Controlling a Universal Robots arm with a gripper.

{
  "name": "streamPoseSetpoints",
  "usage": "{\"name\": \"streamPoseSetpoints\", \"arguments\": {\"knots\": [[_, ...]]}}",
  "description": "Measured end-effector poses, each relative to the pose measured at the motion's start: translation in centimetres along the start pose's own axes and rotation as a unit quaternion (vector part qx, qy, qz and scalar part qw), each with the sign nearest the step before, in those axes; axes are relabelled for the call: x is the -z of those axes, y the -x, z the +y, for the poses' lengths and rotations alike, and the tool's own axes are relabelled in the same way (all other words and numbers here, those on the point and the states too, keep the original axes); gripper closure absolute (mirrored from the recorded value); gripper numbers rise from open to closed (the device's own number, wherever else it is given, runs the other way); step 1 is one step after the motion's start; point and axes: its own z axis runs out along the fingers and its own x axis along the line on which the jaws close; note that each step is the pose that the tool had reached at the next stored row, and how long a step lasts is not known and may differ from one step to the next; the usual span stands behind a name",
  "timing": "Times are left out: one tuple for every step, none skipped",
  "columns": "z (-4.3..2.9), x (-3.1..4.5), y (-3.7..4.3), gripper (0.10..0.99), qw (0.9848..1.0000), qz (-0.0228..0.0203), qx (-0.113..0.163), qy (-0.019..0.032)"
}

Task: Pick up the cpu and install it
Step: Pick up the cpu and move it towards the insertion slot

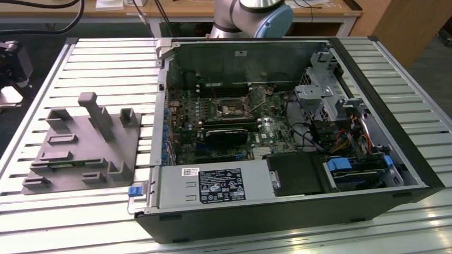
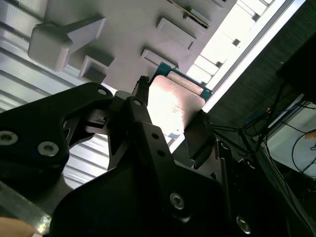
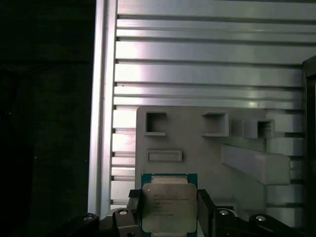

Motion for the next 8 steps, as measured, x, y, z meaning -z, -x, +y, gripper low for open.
{"name": "streamPoseSetpoints", "arguments": {"knots": [[0.01,0.18,0.0,0.549,1.0,0.0,0.0,0.0],[0.02,0.34,0.0,0.549,1.0,0.0,0.0,0.0],[0.03,0.49,0.0,0.549,1.0,0.0,0.0,0.0],[0.04,0.62,0.0,0.549,1.0,0.0,0.0,0.0],[0.04,0.73,0.0,0.549,1.0,0.0,0.0,0.0],[0.05,0.85,0.01,0.549,1.0,0.0,0.0,0.0],[0.05,0.96,0.01,0.549,1.0,0.0,0.0,0.0],[0.06,1.07,0.01,0.549,1.0,0.0,0.0,0.0]]}}
